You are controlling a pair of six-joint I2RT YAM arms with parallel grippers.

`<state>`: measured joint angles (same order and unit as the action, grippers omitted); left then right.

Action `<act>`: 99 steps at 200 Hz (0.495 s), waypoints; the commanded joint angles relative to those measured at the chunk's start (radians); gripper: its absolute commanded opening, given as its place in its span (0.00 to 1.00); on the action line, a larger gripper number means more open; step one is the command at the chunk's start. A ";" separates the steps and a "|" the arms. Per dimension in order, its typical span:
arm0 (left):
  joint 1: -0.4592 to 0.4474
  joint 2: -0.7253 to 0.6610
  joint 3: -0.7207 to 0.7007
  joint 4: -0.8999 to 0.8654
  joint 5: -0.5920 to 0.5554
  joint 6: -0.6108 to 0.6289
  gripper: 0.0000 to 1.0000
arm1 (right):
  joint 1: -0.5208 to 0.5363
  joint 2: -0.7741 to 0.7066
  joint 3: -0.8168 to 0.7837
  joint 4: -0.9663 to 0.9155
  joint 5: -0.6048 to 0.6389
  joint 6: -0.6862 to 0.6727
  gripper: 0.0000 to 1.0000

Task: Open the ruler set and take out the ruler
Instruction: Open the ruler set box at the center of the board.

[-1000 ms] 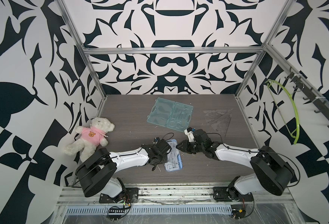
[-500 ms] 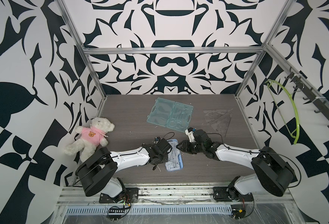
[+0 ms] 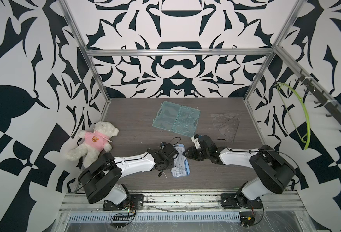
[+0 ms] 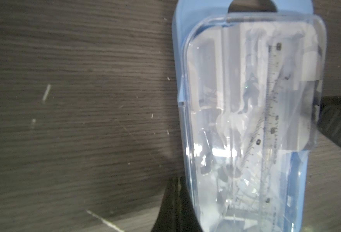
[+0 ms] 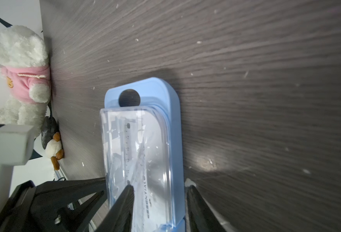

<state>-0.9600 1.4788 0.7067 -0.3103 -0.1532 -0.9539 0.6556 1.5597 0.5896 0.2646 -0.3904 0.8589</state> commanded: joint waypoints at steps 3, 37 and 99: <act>-0.006 -0.010 0.028 -0.020 -0.008 0.001 0.00 | -0.006 0.006 0.004 0.088 -0.035 0.007 0.45; -0.007 -0.002 0.037 -0.026 -0.008 0.003 0.00 | -0.008 0.012 -0.003 0.116 -0.047 0.022 0.45; -0.009 0.008 0.048 -0.030 -0.008 0.003 0.00 | -0.007 -0.014 -0.017 0.143 -0.064 0.035 0.44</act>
<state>-0.9627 1.4788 0.7246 -0.3302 -0.1570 -0.9535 0.6476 1.5784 0.5808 0.3492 -0.4229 0.8791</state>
